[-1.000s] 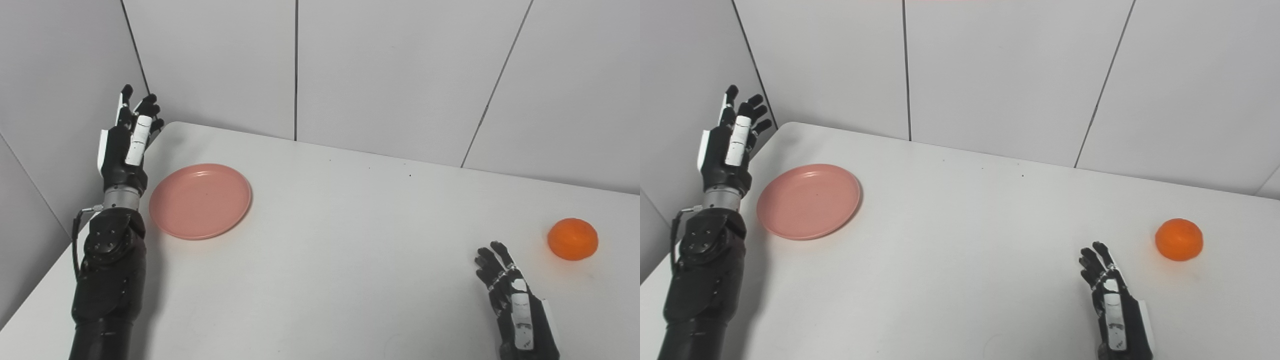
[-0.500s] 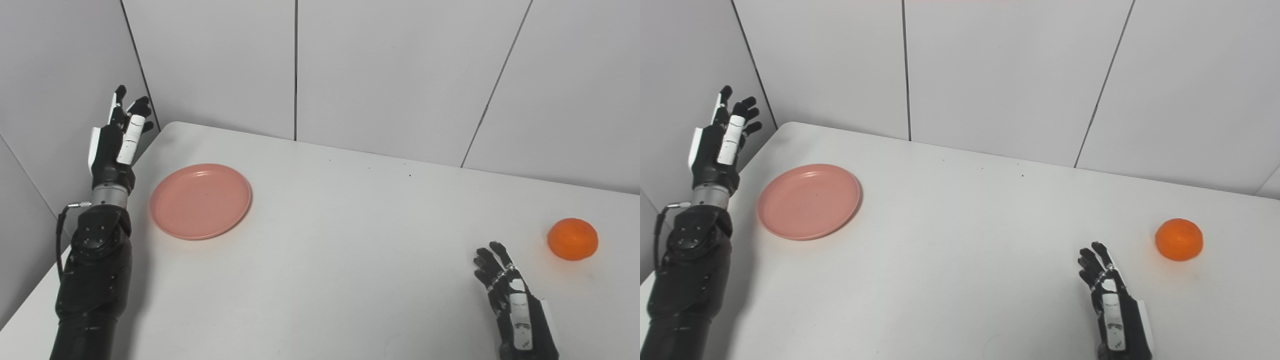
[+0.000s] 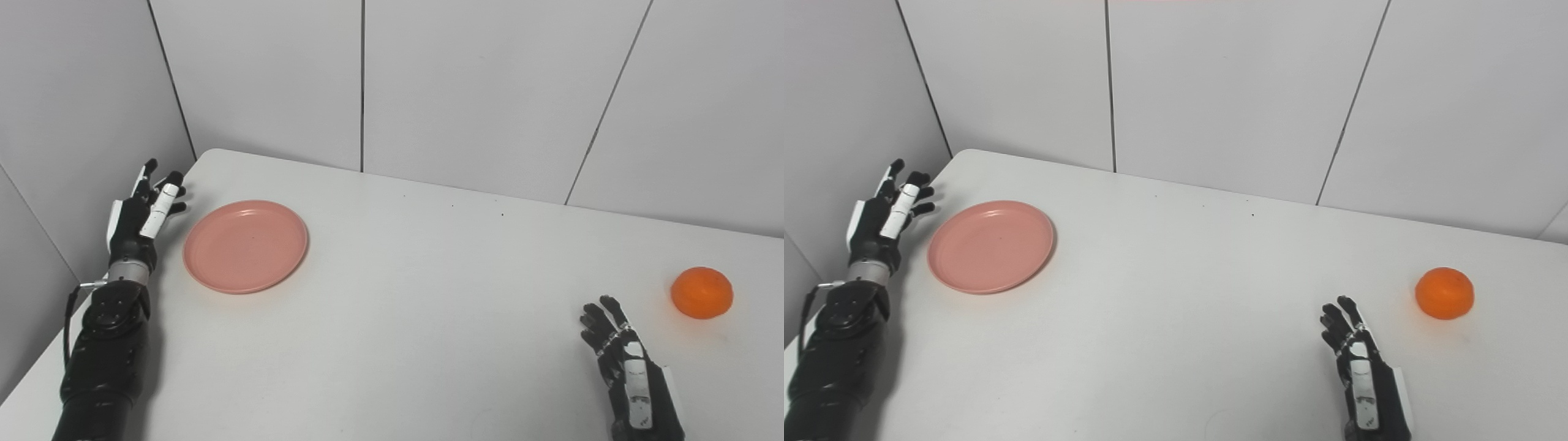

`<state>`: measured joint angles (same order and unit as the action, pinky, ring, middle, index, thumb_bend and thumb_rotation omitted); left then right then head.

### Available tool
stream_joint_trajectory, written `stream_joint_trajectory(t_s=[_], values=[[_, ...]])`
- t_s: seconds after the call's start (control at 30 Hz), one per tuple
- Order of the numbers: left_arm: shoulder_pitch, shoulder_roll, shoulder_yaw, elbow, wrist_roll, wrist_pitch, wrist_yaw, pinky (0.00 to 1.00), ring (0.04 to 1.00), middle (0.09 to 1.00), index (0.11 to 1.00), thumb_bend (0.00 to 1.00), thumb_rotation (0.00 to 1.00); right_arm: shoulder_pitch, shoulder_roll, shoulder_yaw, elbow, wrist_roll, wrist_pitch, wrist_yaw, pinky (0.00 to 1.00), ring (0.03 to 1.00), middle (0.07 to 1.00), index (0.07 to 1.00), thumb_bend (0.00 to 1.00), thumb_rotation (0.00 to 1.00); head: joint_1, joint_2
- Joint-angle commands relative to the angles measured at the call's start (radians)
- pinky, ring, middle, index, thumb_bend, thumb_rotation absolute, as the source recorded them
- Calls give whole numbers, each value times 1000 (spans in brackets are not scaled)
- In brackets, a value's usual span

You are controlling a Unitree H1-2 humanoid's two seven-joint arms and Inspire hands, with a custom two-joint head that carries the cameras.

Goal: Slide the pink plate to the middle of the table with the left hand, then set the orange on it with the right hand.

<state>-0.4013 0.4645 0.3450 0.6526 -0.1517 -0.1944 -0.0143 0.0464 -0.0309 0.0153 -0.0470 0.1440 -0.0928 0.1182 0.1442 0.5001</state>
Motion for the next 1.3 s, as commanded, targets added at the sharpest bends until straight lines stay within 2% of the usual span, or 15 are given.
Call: stream_joint_trajectory(t_s=[0.0, 0.17, 0.37, 0.47, 0.63, 0.67, 0.87, 0.93, 1.03, 1.17, 1.27], values=[[-75, 54, -6, 46, -4, -106, -23, 767, 818, 845, 968, 939, 746, 90, 16, 9, 91, 3, 13, 1, 905, 884, 869, 902, 869, 939, -1, 2], [-112, 66, -17, 187, -18, -168, -60, 827, 840, 865, 970, 979, 740, 91, 20, 9, 88, -2, 12, 1, 900, 881, 866, 902, 866, 935, -8, 4], [-149, 76, -32, 304, -28, -229, -91, 749, 840, 862, 977, 885, 741, 92, 23, 11, 85, -8, 10, -2, 883, 870, 857, 903, 864, 938, -11, 5], [-167, 83, -38, 366, -28, -258, -97, 733, 838, 858, 978, 900, 744, 93, 25, 12, 84, -7, 11, -2, 879, 868, 853, 902, 860, 938, -12, 6], [-184, 87, -34, 413, -52, -265, -117, 757, 840, 852, 974, 907, 723, 93, 25, 15, 82, -14, 14, -3, 878, 867, 855, 906, 865, 943, -14, 7], [-186, 88, -35, 419, -54, -267, -118, 727, 827, 838, 969, 922, 723, 93, 25, 15, 82, -15, 13, -3, 876, 866, 855, 906, 862, 944, -14, 7], [-172, 77, -35, 381, -74, -271, -148, 692, 818, 801, 962, 927, 739, 92, 26, 15, 83, -19, 15, -5, 866, 860, 850, 901, 862, 940, -17, 7], [-160, 70, -41, 344, -70, -270, -147, 718, 823, 807, 951, 927, 741, 91, 27, 16, 84, -21, 15, -6, 861, 858, 849, 900, 862, 943, -19, 7], [-149, 63, -50, 311, -70, -263, -151, 718, 829, 827, 945, 958, 757, 90, 29, 16, 84, -19, 20, -7, 861, 861, 852, 898, 873, 934, -19, 8], [-129, 46, -47, 279, -88, -225, -156, 717, 829, 851, 950, 979, 728, 90, 31, 18, 87, -24, 16, -11, 848, 851, 844, 892, 886, 931, -24, 9], [-109, 36, -54, 243, -87, -219, -167, 708, 827, 868, 952, 968, 745, 90, 31, 20, 86, -27, 18, -12, 847, 852, 845, 894, 873, 935, -26, 9]])
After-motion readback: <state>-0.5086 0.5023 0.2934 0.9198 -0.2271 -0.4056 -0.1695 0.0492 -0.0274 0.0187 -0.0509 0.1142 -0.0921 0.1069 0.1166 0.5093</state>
